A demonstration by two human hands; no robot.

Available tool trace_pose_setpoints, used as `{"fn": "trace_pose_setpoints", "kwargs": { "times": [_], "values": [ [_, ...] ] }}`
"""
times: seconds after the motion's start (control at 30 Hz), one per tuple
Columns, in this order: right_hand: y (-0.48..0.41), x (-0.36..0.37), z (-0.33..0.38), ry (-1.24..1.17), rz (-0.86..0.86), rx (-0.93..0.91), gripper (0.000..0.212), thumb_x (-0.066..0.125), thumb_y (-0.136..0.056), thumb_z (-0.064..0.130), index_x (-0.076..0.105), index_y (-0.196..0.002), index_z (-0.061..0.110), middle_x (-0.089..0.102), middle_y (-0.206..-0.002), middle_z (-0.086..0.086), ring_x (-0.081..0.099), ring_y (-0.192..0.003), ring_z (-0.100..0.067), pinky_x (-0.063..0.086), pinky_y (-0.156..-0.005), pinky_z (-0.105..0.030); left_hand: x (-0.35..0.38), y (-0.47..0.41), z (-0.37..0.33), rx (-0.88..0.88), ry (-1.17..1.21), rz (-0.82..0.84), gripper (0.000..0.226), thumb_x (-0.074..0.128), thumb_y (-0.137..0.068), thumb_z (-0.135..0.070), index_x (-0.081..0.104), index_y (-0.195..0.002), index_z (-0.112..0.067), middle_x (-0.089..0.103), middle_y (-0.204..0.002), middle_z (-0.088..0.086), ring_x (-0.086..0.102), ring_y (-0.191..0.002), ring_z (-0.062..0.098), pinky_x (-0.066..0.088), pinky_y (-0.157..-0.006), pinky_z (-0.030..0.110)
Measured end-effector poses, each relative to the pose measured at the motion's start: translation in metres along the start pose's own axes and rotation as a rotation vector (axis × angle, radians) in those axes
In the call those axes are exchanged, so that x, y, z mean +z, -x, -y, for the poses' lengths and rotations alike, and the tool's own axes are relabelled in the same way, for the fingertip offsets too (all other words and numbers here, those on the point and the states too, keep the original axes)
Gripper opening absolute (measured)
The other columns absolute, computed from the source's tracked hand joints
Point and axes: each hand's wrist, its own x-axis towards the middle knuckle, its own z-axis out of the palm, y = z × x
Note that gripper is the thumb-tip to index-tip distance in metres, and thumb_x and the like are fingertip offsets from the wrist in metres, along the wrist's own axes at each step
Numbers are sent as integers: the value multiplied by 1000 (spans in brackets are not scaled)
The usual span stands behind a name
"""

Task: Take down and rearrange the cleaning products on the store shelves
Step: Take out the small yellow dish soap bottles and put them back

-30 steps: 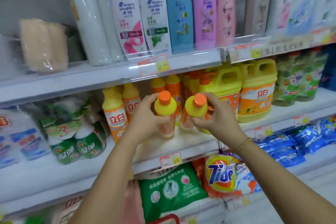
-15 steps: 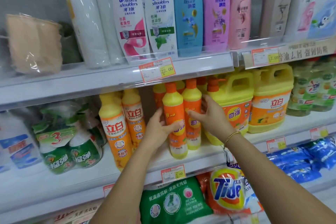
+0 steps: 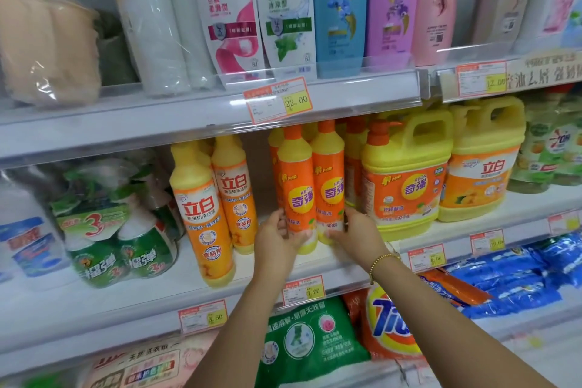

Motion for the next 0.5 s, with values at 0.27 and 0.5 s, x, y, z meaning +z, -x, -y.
{"fn": "trace_pose_setpoints", "kwargs": {
  "times": [0.27, 0.5],
  "values": [
    [-7, 11, 2, 0, -25, -12, 51, 65, -85, 15, 45, -132, 9, 61, -123, -12, 57, -112, -30, 42, -88, -28, 0, -15, 3, 1, 52, -86, 51, 80, -75, -9, 52, -118, -8, 60, -104, 0, 60, -91, 14, 48, -77, 23],
    [-13, 13, 0, -1, -14, -19, 49, 65, -85, 14, 46, -130, 9, 61, -124, -11, 58, -112, -29, 42, -91, -28, 2, -22, 5, 13, 48, -75, 50, 75, -80, -8, 53, -124, -6, 59, -106, -2, 58, -93, 13, 46, -80, 24]
  ]
}}
